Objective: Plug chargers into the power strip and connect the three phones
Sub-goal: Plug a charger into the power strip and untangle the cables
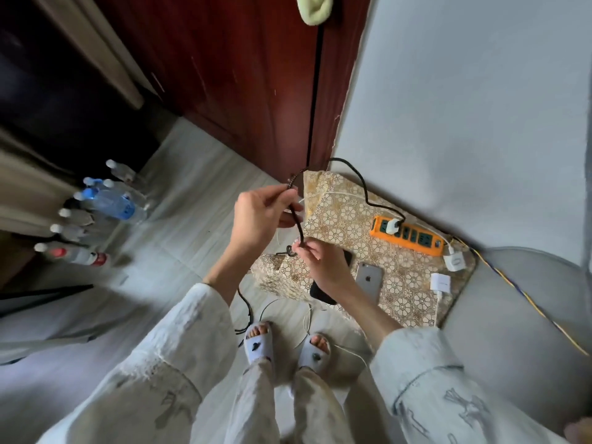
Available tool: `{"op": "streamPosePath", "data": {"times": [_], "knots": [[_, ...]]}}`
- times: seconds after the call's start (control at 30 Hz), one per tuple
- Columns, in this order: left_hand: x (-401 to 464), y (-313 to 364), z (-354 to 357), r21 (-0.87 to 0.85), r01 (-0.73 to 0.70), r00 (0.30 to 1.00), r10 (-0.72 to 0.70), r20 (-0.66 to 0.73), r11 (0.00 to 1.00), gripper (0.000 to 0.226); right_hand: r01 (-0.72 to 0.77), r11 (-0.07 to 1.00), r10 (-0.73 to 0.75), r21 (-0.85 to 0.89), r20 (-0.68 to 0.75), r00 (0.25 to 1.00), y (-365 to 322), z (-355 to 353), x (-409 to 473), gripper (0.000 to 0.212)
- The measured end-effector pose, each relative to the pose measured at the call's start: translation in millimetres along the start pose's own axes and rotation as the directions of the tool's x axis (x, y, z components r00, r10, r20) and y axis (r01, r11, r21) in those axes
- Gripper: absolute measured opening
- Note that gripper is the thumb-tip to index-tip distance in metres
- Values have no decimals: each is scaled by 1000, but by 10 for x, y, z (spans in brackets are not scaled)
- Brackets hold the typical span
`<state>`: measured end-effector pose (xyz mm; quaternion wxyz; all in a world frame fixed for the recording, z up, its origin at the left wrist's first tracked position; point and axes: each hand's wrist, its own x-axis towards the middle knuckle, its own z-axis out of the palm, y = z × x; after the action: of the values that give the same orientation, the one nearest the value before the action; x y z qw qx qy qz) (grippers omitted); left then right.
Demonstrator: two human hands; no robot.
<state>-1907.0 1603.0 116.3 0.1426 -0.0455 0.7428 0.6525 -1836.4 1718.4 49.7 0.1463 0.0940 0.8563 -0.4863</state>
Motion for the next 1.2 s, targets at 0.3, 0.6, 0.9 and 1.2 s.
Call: {"op": "streamPosePath", "data": {"times": [0.3, 0.6, 0.9, 1.2], "knots": [[-426, 90, -279, 463, -96, 985, 16, 174, 881, 45, 20, 847, 4, 532, -44, 999, -938, -829, -241, 13], [-555, 767, -371, 476, -271, 962, 214, 170, 837, 11, 74, 478, 30, 875, -101, 994, -1912, -1490, -332, 16], [-533, 2162, -523, 35, -367, 928, 363, 86, 929, 16, 53, 965, -81, 257, 99, 992, -1851, -1180, -600, 42], [-613, 2719, -553, -143, -384, 915, 397, 74, 912, 18, 214, 954, -202, 209, -80, 976, -2178, -1113, -593, 21]]}}
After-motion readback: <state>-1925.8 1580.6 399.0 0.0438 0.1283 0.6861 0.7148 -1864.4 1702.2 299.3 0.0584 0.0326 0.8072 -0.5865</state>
